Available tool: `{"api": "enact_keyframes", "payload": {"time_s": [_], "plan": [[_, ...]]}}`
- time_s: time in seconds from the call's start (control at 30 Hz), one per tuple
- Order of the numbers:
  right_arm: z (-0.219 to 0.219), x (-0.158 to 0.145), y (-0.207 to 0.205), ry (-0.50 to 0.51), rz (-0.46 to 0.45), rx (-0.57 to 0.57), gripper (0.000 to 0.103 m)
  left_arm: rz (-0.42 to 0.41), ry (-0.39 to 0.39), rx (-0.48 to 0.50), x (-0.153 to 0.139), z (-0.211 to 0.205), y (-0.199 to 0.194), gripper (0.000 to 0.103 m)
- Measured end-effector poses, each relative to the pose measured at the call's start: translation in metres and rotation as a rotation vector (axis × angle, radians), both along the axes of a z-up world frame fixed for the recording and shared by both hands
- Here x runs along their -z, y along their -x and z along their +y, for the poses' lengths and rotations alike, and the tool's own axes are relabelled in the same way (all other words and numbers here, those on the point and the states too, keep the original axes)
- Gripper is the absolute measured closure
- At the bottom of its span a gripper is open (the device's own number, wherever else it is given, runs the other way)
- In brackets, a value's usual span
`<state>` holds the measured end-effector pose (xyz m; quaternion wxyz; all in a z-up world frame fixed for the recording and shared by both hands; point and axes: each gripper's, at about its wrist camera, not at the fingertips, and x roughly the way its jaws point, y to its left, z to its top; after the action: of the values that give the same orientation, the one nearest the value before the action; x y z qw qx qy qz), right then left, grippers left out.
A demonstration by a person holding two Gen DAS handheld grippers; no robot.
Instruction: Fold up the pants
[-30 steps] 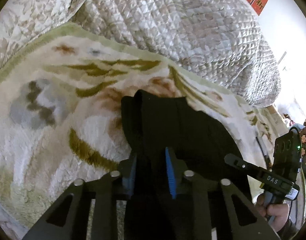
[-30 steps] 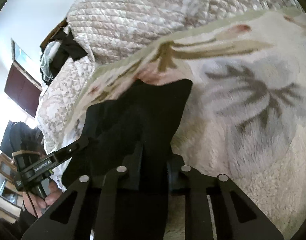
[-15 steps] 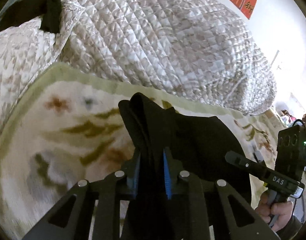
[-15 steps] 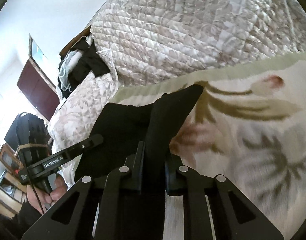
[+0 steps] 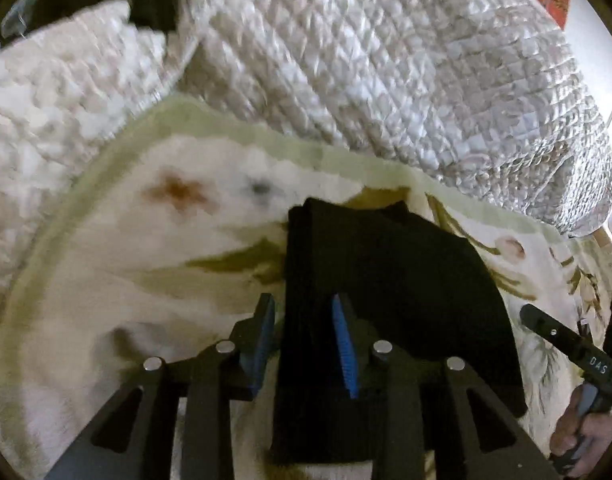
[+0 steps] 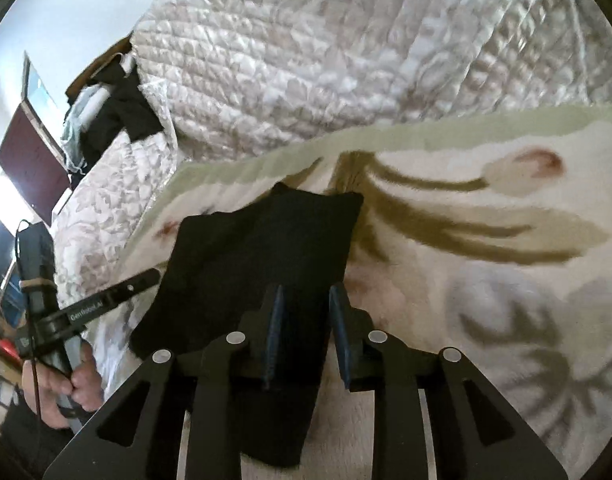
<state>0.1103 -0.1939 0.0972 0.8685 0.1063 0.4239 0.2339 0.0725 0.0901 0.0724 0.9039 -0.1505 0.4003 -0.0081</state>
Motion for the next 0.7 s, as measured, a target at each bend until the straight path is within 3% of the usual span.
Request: {"api": "enact_keyframes", "payload": {"time_s": [0.2, 0.27, 0.37, 0.43, 0.53, 0.7], "plan": [[0.021, -0.012, 0.05, 0.1, -0.092, -0.057, 0.079, -0.1, -0.039, 0.088, -0.018, -0.03, 0.042, 0.071], [0.033, -0.004, 0.062, 0.147, -0.095, -0.093, 0.079, -0.087, -0.067, 0.119, -0.01, -0.041, 0.048, 0.071], [0.048, 0.021, 0.067, 0.255, -0.06, -0.135, 0.079, -0.005, -0.119, 0.126, 0.016, -0.046, 0.044, 0.07], [0.047, 0.019, 0.069, 0.248, -0.075, -0.123, 0.079, -0.019, -0.159, 0.108, 0.014, -0.046, 0.045, 0.07], [0.044, 0.012, 0.07, 0.249, -0.065, -0.106, 0.079, -0.011, -0.122, 0.076, 0.009, -0.035, 0.049, 0.07], [0.041, -0.001, 0.092, 0.261, -0.09, -0.094, 0.079, -0.018, -0.136, 0.056, 0.002, -0.042, 0.071, 0.07]]}}
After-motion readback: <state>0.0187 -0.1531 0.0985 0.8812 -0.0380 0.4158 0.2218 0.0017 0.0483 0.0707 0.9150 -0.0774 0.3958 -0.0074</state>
